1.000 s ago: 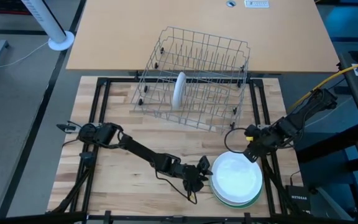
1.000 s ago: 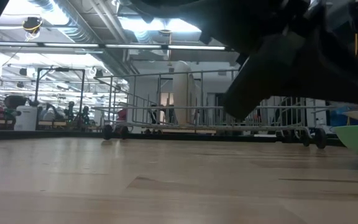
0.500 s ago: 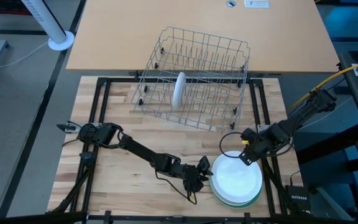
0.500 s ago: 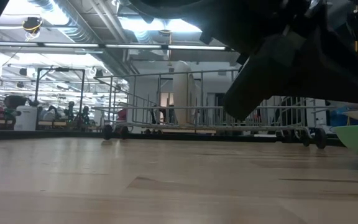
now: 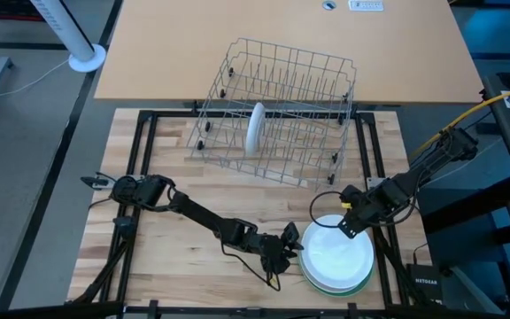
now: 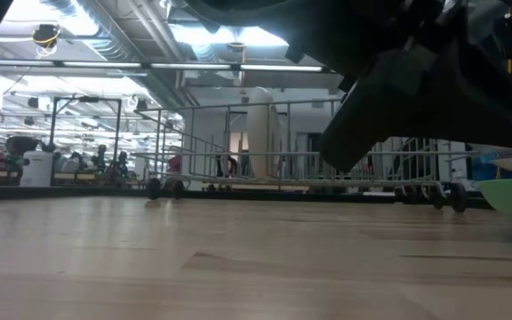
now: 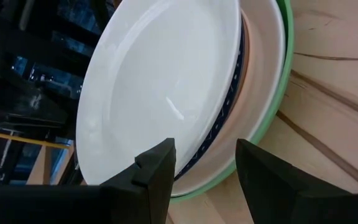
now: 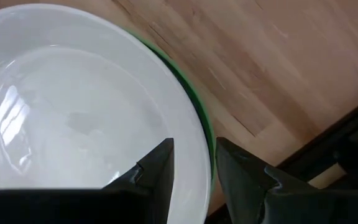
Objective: Sort dishes
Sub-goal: Put the white plate into the gray dishwasher rack
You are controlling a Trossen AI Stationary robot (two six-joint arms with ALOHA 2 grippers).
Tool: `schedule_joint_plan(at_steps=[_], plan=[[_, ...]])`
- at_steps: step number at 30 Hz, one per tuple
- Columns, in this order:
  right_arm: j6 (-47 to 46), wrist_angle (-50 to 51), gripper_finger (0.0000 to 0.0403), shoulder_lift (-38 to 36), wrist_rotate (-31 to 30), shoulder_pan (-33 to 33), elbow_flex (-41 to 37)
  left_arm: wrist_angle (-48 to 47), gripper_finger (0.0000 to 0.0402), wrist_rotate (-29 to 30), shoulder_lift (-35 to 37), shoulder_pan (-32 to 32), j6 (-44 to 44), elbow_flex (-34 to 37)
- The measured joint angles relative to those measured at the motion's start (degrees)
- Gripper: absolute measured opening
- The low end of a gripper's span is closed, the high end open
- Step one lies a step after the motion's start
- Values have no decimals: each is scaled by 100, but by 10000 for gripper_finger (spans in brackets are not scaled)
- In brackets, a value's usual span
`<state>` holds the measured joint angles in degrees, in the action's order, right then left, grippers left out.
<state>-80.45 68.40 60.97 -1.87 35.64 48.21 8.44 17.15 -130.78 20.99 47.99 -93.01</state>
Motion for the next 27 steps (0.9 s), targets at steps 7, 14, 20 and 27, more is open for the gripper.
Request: schedule_joint_plan(at_steps=[7, 14, 20, 27], plan=[[12, -524, 124, -2, 248, 0, -468, -2, 159, -2, 0, 2, 0, 0], [16, -1051, 124, 0, 296, -4, -675, 0, 159, -2, 0, 2, -2, 0], [20, -1496, 124, 0, 402, -4, -675, 5, 159, -2, 0, 2, -22, 0], [79, -1864, 124, 0, 376, -4, -673, 110, 159, -31, -4, 7, -105, 0]])
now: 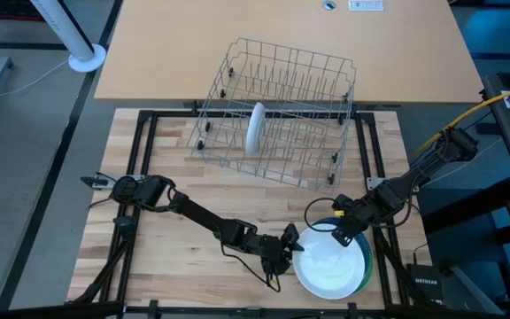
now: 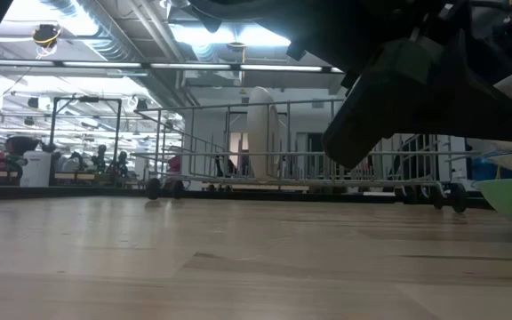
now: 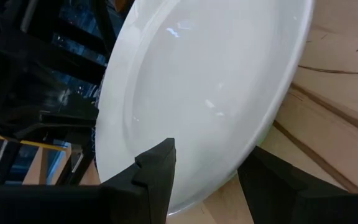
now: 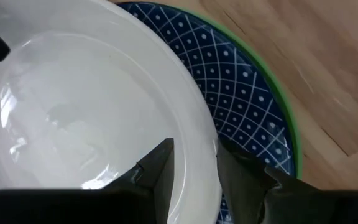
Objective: Sort dishes
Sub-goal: Put the white plate into the gray dishwasher rack
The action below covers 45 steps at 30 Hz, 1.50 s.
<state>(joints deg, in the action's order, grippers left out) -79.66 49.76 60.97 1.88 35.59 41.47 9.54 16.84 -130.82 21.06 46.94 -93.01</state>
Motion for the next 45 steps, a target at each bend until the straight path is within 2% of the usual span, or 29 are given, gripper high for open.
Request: schedule_joint_plan(at_steps=[7, 12, 22, 38, 45], plan=[[-2, -22, 124, 7, -242, 0, 2, 0, 159, -11, 0, 0, 12, 0], [-2, -29, 124, 54, -297, 0, 9, 2, 159, -274, 0, -11, 69, 0], [63, -47, 124, 598, -167, 0, 11, -26, 159, -362, 0, -11, 140, -2], [34, -358, 124, 905, -77, 0, 20, -68, 159, -269, 0, 33, 1460, -4], [19, -496, 124, 906, -81, 0, 6, 49, 159, -287, 0, 33, 1508, -4]])
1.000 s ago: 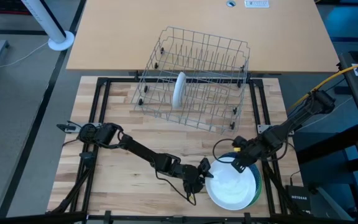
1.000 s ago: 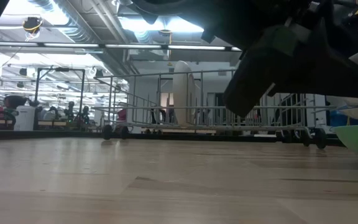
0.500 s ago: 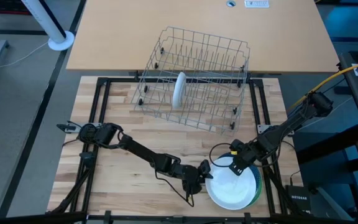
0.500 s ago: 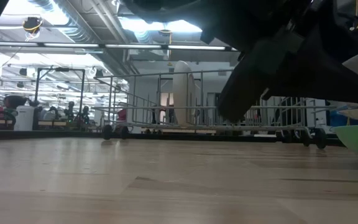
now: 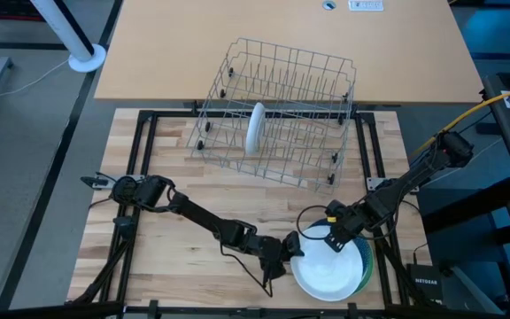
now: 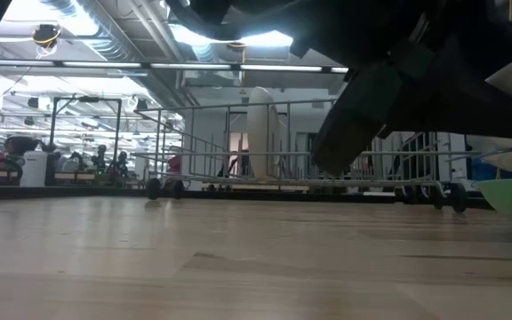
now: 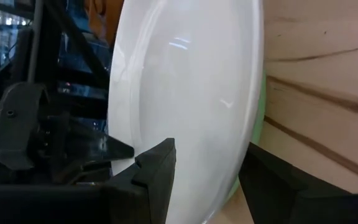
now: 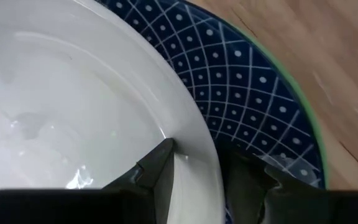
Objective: Sort dishes
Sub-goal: Put the white plate into the gray dishwasher rack
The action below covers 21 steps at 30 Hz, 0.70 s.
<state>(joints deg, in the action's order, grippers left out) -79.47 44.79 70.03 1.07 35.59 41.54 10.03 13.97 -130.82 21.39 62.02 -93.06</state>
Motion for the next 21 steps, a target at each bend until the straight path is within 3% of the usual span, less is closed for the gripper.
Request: schedule_joint_plan(at_steps=[11, 21], plan=[[89, -196, 124, 10, -40, 0, -6, 3, 147, -352, 0, -47, 1, 0], [199, -278, 124, 8, -59, -3, -6, -57, 25, -583, 0, -61, 190, 9]])
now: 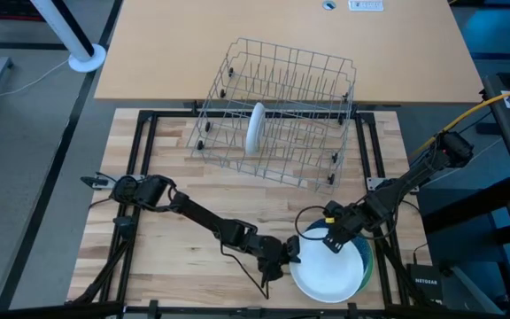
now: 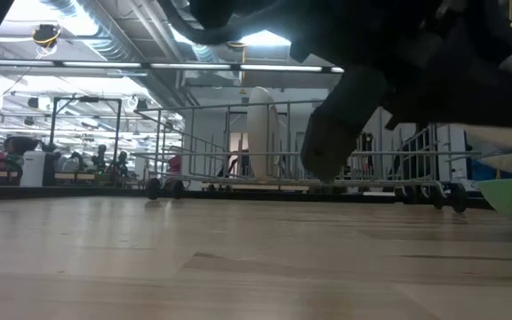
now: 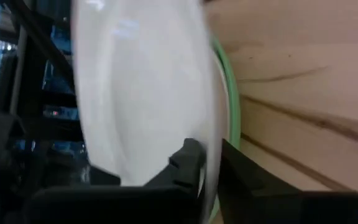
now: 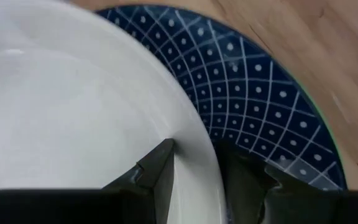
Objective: Sort dishes
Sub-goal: Put the white plate into the gray dishwasher rack
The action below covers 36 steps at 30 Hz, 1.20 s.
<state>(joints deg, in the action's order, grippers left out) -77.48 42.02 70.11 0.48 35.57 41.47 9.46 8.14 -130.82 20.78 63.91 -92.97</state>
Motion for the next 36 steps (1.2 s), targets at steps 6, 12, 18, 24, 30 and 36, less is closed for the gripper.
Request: schedule_joint_plan(at_steps=[6, 12, 18, 24, 30, 36], plan=[[310, 22, 124, -9, -4, -2, 71, 33, 10, -40, 0, 58, -152, -2], [741, 832, 124, -11, -281, 7, 641, 119, 6, 24, 10, 97, -446, -11], [1158, 2086, 124, -24, -955, 7, 1630, 447, 4, 59, 24, 77, -1312, -4], [1413, 3062, 124, -24, -1628, 8, 2751, 678, 3, -2, 109, 89, -1978, -39], [1928, 3756, 124, -24, -2194, 7, 3899, 792, 2, -12, 341, 97, -2431, -59], [2823, 4017, 124, -22, -2820, 7, 5211, 830, 2, 106, 719, 31, -2962, -59]])
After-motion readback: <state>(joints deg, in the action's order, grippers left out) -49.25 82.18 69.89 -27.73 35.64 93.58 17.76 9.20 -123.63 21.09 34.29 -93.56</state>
